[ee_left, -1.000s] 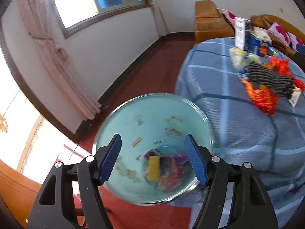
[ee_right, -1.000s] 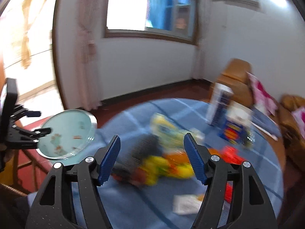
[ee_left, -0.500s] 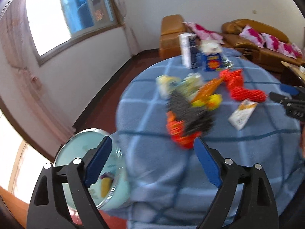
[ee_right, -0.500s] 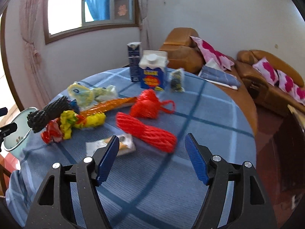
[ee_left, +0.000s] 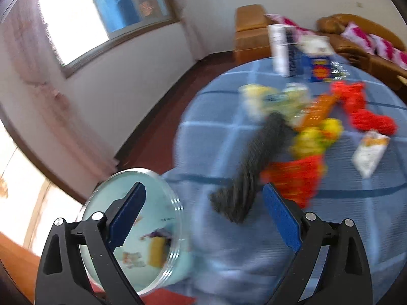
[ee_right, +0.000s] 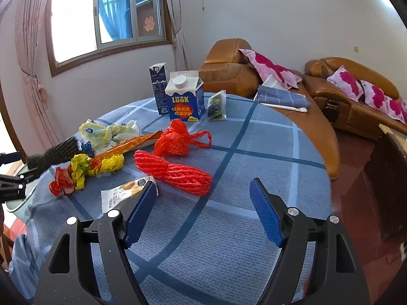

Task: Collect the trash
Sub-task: 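Grasp the black knotted rope bundle with the left gripper, then lift the black rope with the left gripper while the right grasps the white fruit-juice pouch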

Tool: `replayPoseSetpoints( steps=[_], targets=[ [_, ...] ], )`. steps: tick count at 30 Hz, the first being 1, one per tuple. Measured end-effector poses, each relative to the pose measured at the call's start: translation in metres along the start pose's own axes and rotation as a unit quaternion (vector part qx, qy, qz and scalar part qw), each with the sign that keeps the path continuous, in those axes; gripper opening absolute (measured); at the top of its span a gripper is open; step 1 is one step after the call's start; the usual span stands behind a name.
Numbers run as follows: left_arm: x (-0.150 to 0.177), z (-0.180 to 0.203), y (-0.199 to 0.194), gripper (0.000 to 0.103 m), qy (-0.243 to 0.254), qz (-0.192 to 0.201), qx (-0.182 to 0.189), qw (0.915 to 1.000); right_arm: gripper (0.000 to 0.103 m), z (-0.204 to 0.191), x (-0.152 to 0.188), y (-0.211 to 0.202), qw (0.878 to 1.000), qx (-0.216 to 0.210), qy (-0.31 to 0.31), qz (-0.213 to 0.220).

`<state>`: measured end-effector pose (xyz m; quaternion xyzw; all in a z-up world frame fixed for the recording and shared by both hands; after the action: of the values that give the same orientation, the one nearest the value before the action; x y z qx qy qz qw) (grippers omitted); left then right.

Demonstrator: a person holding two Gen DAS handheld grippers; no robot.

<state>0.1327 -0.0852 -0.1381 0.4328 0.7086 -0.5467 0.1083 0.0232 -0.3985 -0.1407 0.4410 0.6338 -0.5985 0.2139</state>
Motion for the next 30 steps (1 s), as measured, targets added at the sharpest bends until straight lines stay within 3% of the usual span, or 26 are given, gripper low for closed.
replayPoseSetpoints(
  steps=[5, 11, 13, 15, 17, 18, 21, 30],
  targets=[
    [0.01, -0.024, -0.001, 0.091, -0.042, -0.004, 0.001, 0.9991, 0.075, -0.005, 0.005, 0.005, 1.0, 0.0, -0.004, -0.008],
    [0.015, -0.01, -0.011, 0.09, -0.08, 0.005, 0.027, 0.9964, 0.079, -0.006, 0.004, 0.004, 1.0, 0.005, -0.001, 0.0],
    [0.017, -0.002, 0.002, 0.075, -0.085, -0.007, 0.046, 0.9953, 0.079, -0.005, 0.004, 0.005, 1.0, 0.006, 0.0, -0.001],
    [0.022, 0.008, 0.021, 0.047, -0.093, -0.032, 0.074, 0.9924, 0.079, -0.004, 0.006, 0.008, 1.0, 0.012, 0.0, -0.003],
    [0.024, 0.015, 0.03, 0.027, -0.102, -0.039, 0.105, 0.9885, 0.079, 0.0, 0.007, 0.01, 1.0, 0.014, 0.008, -0.007],
    [0.024, 0.017, 0.029, 0.023, -0.099, -0.034, 0.105, 0.989, 0.079, 0.002, 0.007, 0.011, 1.0, 0.016, 0.01, -0.008],
    [0.02, 0.02, 0.025, 0.015, -0.086, -0.022, 0.111, 0.9898, 0.079, 0.007, 0.007, 0.013, 1.0, 0.02, 0.019, -0.011],
    [0.012, -0.006, -0.02, 0.014, -0.049, 0.037, 0.096, 0.9935, 0.076, -0.019, 0.004, 0.02, 0.999, -0.012, 0.011, -0.034]
  ],
)
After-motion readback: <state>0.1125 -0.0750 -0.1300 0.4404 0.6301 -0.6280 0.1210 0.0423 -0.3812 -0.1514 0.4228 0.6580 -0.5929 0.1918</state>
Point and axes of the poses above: each gripper's, at about its wrist camera, not at the fingertips, and y roughly the way its jaws point, z to its right, x to its underside, the point moved 6 cm from there along y, roughly the way its jaws point, and after that the axes turned 8 degrees about y, right-handed, at the moved point
